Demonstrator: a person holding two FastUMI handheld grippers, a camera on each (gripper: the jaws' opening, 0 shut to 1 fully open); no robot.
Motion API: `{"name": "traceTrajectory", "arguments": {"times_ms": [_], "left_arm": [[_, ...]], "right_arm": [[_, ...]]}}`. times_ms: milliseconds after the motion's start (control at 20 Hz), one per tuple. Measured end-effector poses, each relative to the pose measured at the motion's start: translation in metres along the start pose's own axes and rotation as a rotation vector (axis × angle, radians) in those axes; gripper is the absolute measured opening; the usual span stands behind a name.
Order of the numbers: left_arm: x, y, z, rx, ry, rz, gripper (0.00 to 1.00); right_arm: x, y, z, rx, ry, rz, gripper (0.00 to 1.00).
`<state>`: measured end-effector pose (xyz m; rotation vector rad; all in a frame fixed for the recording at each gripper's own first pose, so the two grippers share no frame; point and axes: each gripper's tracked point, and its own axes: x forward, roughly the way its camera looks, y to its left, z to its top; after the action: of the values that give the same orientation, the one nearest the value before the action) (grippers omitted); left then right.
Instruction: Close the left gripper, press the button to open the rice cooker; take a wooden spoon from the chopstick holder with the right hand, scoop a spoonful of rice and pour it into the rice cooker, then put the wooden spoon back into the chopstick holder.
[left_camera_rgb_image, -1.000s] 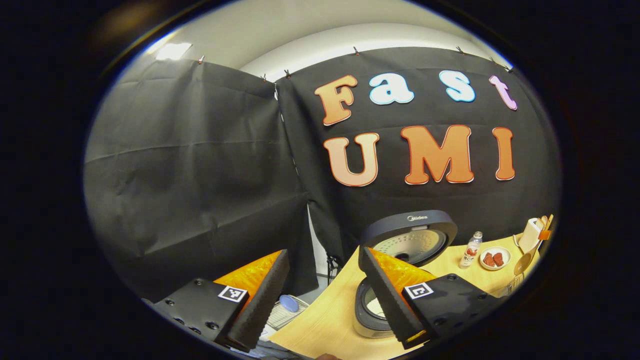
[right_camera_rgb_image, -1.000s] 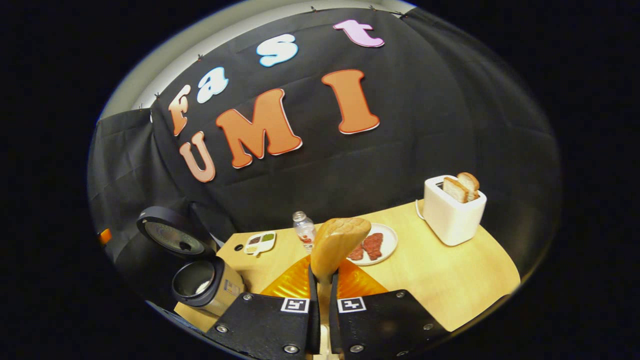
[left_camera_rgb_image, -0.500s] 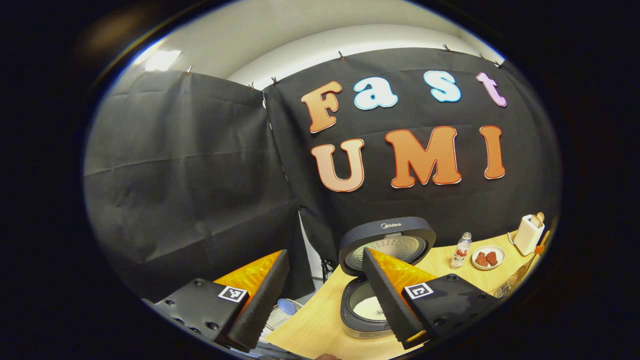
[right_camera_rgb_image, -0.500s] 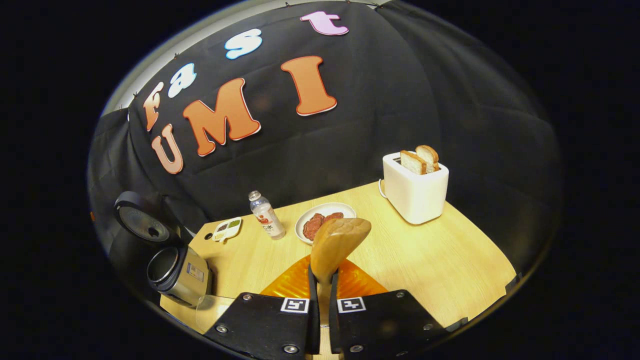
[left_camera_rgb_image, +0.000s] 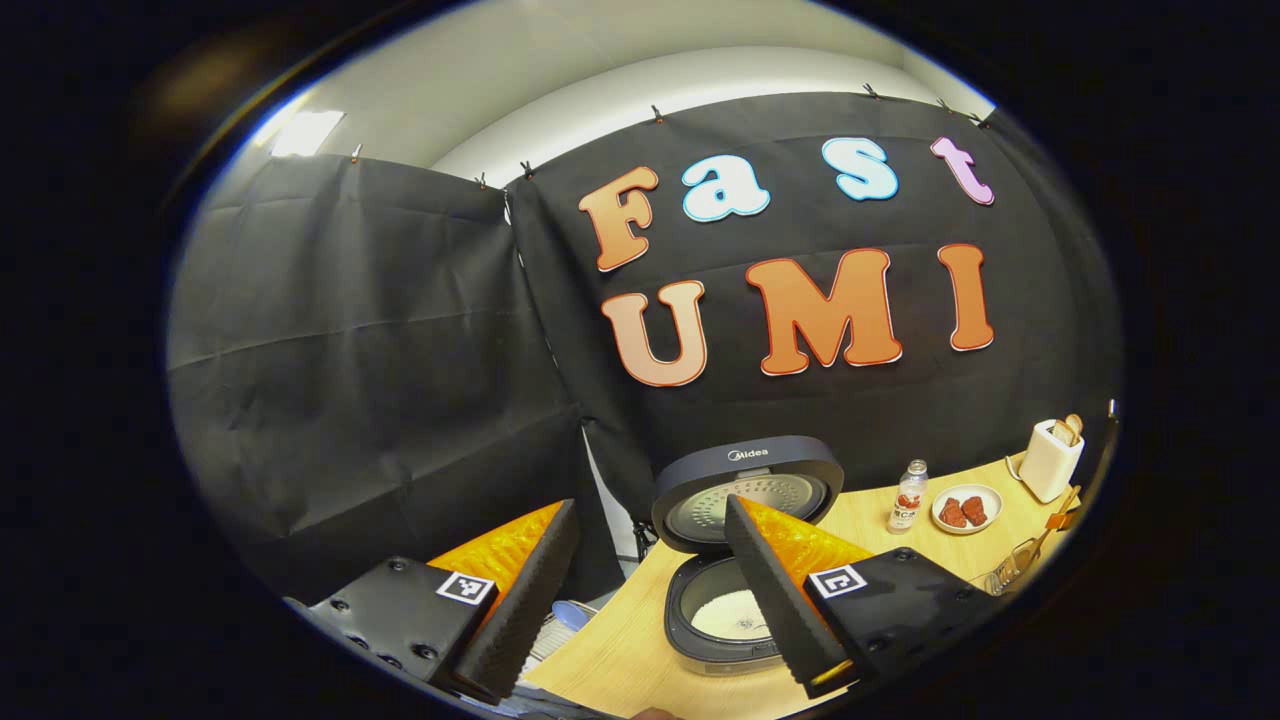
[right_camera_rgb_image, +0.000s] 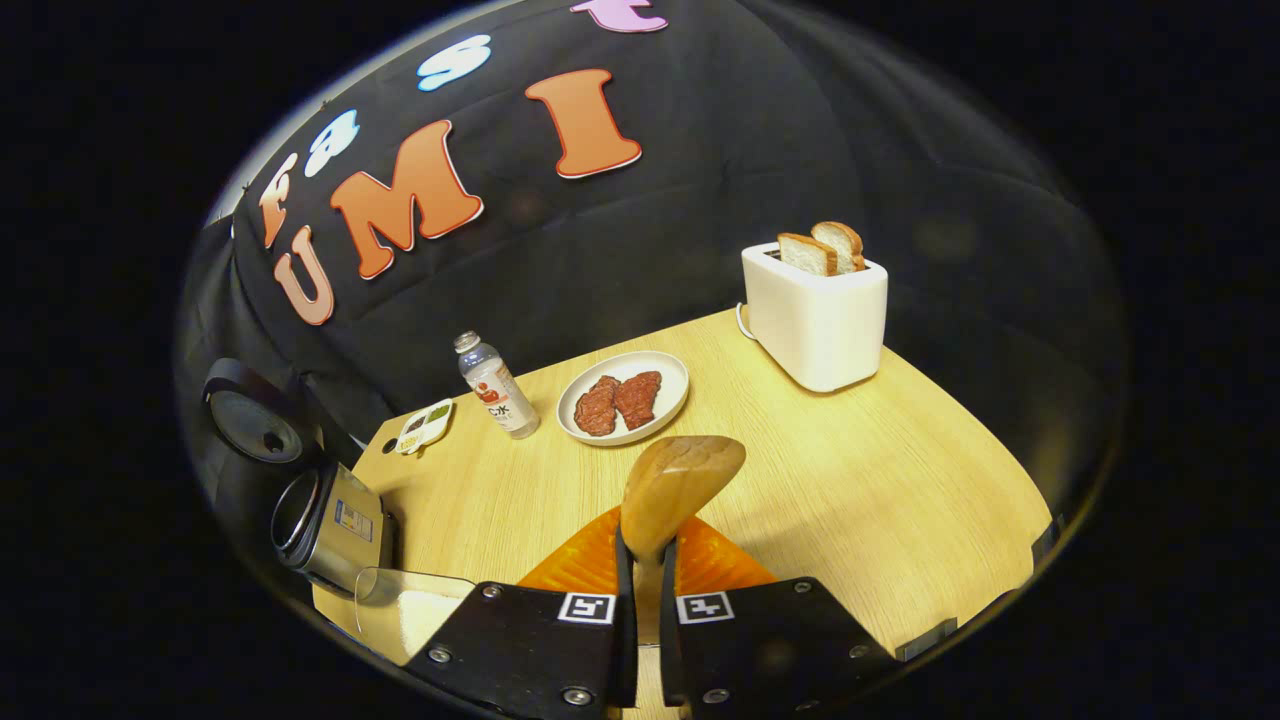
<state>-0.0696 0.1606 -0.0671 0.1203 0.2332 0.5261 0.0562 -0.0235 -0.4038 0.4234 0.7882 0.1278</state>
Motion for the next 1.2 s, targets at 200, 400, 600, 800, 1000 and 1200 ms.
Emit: {"name": "traceTrajectory", "arguments": {"times_ms": [200, 400, 600, 800, 1000, 1200], "left_arm": [[0.007, -0.004, -0.005, -0.035, 0.024, -0.017, 1.0], [0.026, -0.006, 0.003, -0.112, 0.031, -0.036, 1.0], [0.059, -0.01, 0.022, -0.146, 0.038, -0.033, 1.0], [0.097, -0.039, 0.036, -0.208, 0.09, -0.085, 0.91], [0.144, -0.078, 0.027, -0.291, 0.202, -0.167, 0.91], [0.18, -0.097, 0.013, -0.249, 0.306, -0.174, 0.91]], "right_arm": [[-0.005, -0.008, -0.013, 0.073, 0.063, -0.005, 0.14], [-0.023, -0.02, -0.017, 0.169, 0.132, -0.025, 0.18], [-0.051, -0.031, -0.003, 0.154, 0.082, -0.042, 0.33], [-0.085, -0.043, 0.032, 0.094, -0.018, -0.085, 0.57], [-0.12, -0.046, 0.063, 0.045, -0.124, -0.108, 0.71], [-0.141, -0.052, 0.07, -0.009, -0.157, -0.142, 0.77]]}}
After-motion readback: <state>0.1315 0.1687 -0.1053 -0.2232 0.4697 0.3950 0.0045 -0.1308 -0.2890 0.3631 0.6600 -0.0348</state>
